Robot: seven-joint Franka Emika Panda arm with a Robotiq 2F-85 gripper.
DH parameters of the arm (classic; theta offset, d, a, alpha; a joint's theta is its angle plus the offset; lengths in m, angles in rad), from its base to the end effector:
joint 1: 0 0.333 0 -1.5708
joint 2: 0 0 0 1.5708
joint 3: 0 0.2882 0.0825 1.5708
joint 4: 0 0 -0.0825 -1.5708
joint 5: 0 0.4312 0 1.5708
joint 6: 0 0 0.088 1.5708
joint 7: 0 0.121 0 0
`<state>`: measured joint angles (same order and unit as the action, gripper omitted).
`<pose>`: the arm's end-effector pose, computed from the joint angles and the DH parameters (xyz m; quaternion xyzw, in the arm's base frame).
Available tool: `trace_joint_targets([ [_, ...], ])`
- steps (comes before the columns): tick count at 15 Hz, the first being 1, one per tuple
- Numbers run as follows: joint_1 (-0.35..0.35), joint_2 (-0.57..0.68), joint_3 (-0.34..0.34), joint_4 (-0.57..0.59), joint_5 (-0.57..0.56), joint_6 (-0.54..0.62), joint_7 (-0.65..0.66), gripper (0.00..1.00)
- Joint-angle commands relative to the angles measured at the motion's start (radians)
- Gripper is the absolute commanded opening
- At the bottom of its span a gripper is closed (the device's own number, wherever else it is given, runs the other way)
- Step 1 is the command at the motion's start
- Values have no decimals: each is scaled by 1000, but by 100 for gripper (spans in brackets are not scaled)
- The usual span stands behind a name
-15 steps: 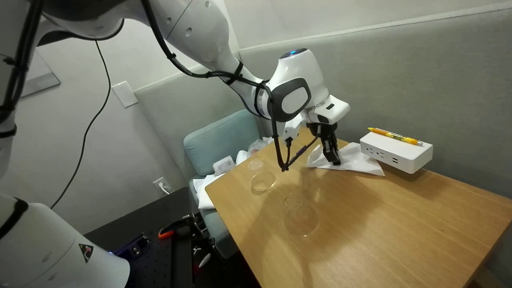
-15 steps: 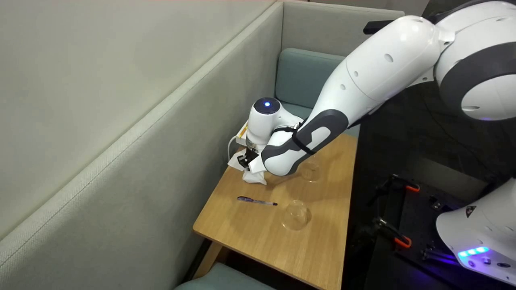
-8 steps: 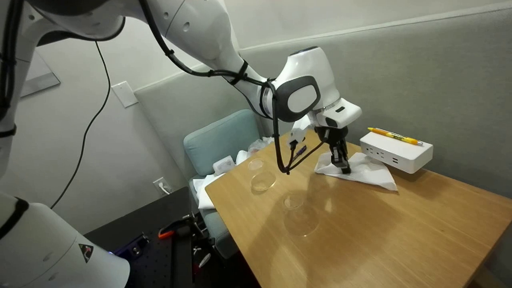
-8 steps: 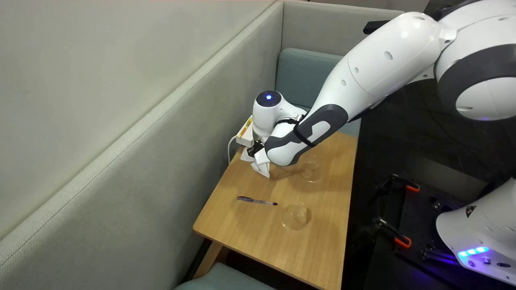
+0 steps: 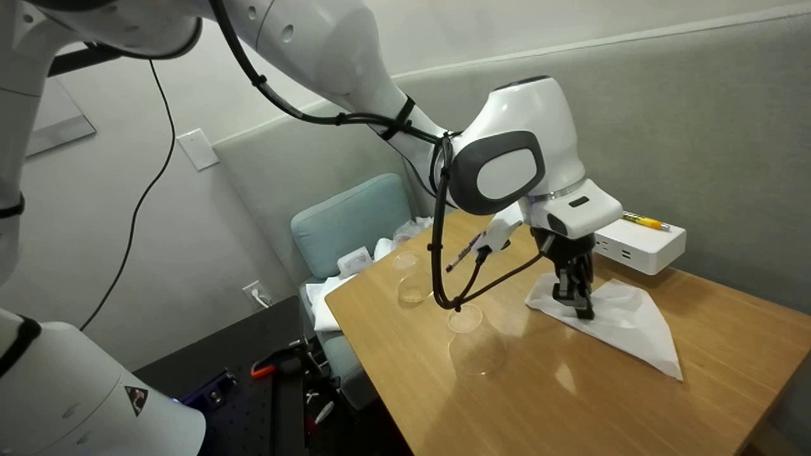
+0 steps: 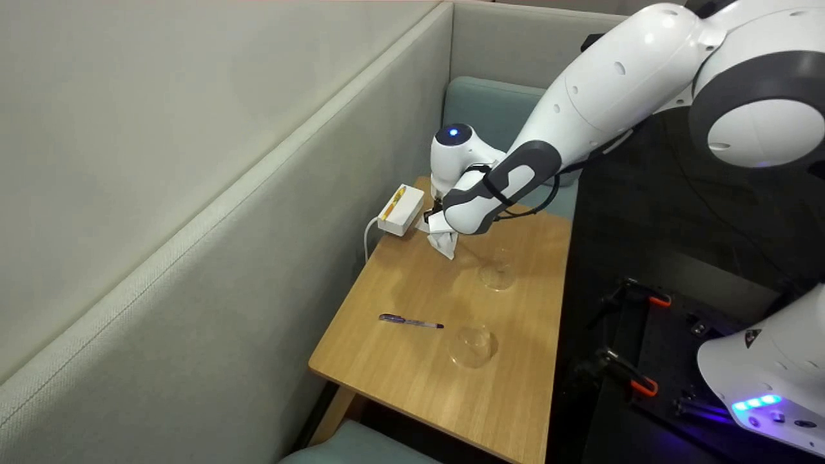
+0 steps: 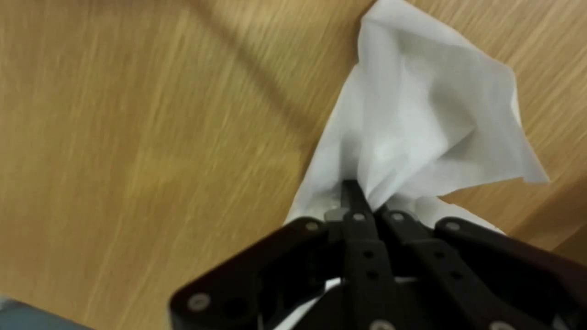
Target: Use the white cloth to wipe the table
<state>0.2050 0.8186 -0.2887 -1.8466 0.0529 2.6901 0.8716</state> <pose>0.6359 -0.0636 0.0260 0.8943 -0.4370 0.0622 0.0730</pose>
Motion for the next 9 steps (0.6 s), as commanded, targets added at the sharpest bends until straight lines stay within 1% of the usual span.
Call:
trace_joint_targets([
  [1,-68,18,-13,-46,30,25,27,0],
  [4,-117,20,-38,-62,39,44,27,0],
  [6,-146,4,-46,-77,45,34,19,0],
  [7,-160,-5,-38,-83,50,25,8,0],
  [9,-181,-51,0,-118,56,18,-31,0],
])
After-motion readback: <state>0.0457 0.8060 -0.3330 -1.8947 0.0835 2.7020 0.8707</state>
